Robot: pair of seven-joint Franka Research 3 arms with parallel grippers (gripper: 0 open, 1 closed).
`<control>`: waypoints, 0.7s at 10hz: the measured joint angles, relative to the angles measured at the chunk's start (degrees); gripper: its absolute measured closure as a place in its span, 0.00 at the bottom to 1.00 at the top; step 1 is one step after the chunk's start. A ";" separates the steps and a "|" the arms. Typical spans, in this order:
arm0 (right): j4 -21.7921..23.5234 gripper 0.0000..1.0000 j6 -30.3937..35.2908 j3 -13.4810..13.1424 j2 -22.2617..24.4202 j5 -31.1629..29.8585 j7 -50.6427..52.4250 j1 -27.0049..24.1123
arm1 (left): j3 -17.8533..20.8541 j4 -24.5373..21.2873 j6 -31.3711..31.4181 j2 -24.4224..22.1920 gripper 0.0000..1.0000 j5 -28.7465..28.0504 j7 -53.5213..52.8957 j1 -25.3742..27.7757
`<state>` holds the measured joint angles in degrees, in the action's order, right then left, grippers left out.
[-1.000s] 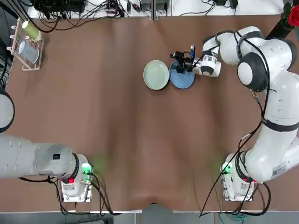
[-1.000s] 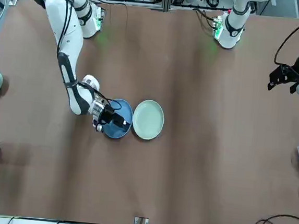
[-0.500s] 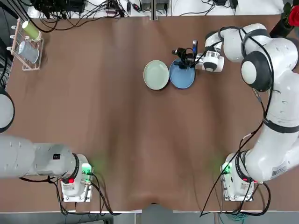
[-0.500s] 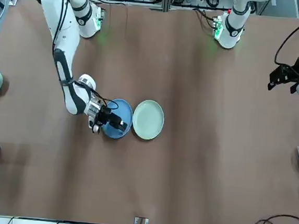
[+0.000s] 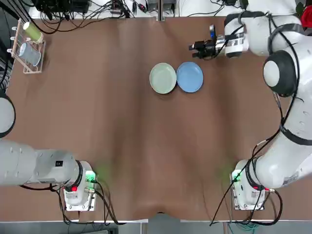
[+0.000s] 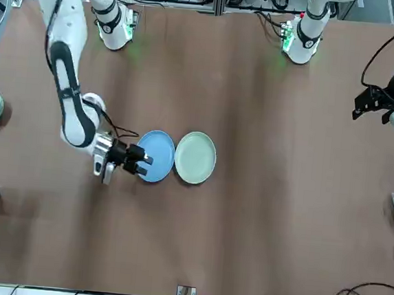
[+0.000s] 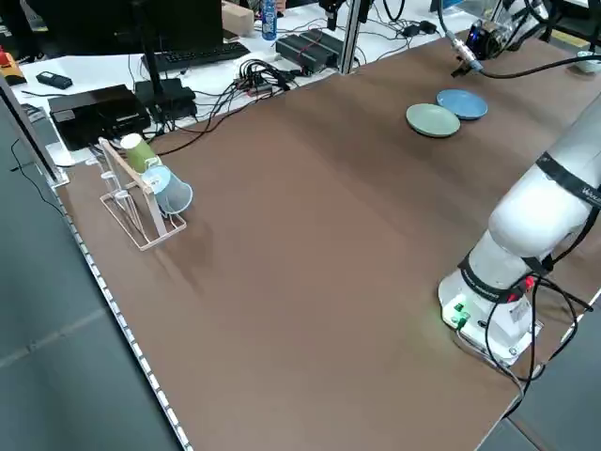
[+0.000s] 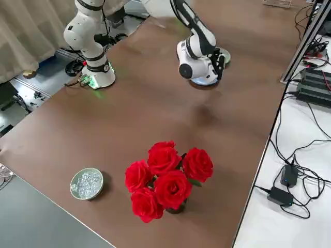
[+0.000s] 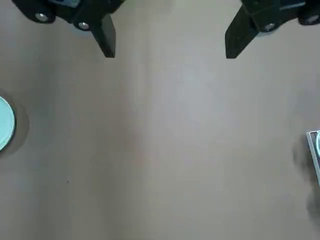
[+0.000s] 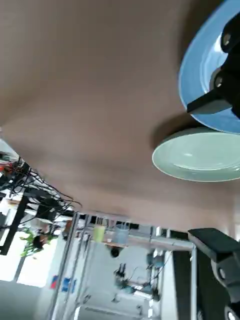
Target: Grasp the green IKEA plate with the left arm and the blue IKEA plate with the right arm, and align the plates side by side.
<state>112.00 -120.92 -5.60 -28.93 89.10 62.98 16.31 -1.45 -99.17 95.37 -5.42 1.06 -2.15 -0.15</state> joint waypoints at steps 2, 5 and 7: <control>-1.24 0.00 -0.78 -2.61 4.24 -16.12 -4.67 -1.67 | 0.00 0.03 0.00 0.02 0.03 0.00 0.00 0.00; -1.80 0.00 -0.92 -3.46 13.95 -46.64 -21.65 -8.84 | 0.00 0.07 0.05 0.05 0.03 0.00 0.00 0.00; -2.20 0.00 -0.98 -3.52 20.24 -66.38 -33.66 -12.17 | 0.02 0.09 0.05 0.08 0.03 0.00 0.00 0.01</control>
<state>109.80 -121.90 -9.12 -8.69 22.72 29.31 4.13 -1.43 -99.08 95.43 -5.34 1.06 -2.15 -0.14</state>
